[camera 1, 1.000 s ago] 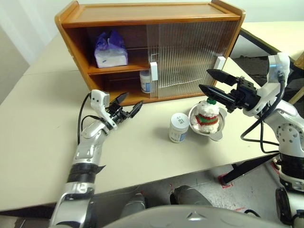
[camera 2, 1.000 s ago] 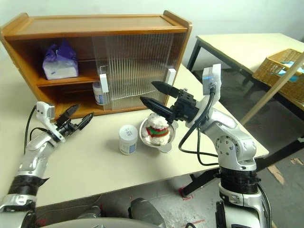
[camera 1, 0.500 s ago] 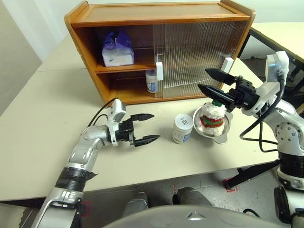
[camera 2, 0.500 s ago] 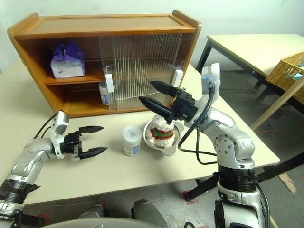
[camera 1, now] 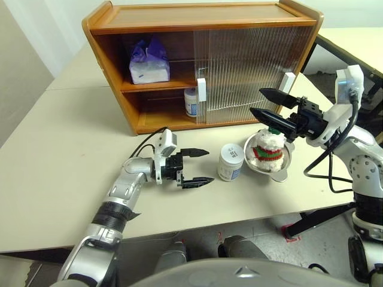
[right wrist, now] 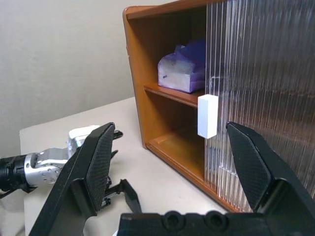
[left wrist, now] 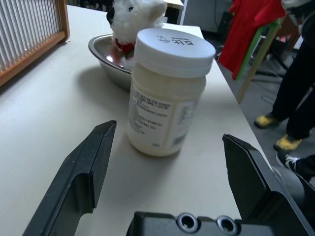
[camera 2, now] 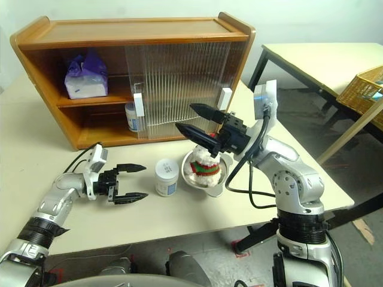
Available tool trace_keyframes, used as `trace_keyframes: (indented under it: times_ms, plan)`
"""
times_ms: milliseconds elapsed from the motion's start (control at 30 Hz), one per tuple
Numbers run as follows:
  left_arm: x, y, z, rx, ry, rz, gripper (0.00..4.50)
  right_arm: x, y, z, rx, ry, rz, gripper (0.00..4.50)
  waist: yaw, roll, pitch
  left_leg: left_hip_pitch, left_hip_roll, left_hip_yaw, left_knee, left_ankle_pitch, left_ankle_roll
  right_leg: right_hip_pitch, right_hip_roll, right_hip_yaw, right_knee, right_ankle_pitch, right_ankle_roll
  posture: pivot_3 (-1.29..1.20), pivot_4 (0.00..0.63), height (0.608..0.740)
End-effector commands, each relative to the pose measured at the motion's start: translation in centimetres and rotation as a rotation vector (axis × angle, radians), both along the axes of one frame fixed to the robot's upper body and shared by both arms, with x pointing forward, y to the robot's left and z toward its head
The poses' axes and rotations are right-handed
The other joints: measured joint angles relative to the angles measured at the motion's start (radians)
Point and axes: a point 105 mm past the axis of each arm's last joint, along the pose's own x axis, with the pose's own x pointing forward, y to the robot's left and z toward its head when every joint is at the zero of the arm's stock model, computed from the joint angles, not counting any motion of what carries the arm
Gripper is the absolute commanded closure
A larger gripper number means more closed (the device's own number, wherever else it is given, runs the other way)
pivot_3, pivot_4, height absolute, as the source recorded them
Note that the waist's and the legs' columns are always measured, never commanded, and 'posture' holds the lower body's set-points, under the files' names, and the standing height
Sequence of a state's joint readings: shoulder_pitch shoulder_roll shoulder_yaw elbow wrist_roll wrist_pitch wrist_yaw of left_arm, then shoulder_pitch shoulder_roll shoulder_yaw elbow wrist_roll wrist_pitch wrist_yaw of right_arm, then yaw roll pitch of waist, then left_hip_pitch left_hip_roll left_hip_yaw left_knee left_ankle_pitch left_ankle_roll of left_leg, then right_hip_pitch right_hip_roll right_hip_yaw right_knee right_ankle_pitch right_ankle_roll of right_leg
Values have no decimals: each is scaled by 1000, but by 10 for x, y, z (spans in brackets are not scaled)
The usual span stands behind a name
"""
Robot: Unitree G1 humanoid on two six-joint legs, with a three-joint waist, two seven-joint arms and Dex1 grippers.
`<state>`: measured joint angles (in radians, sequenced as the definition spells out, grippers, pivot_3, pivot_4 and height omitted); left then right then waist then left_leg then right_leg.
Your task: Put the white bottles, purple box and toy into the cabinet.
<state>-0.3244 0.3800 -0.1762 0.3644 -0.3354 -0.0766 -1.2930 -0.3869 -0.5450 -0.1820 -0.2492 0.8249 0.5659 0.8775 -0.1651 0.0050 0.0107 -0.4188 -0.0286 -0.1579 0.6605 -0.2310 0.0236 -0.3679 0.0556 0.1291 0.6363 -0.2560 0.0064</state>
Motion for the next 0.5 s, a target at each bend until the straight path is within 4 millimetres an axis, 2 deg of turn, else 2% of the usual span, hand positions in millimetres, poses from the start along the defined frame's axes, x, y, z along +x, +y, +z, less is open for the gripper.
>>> trace_keyframes:
  times_ms: [33, 500]
  plan:
    - [0, -9, -9, 21, 8, -30, 25, -3, -3, 3, -1, -2, -6, 0, -1, 0, 0, 0, 0, 0, 0, 0, 0, 0, 0, 0, 0, 0, 1, -274, 17, 740]
    - [5, -32, -13, -1, 10, -77, 25, -7, -5, 1, -6, 6, -23, 0, -16, 0, 0, -1, 0, 0, 0, 0, 0, 0, 0, 0, 0, -6, 15, -298, 20, 740]
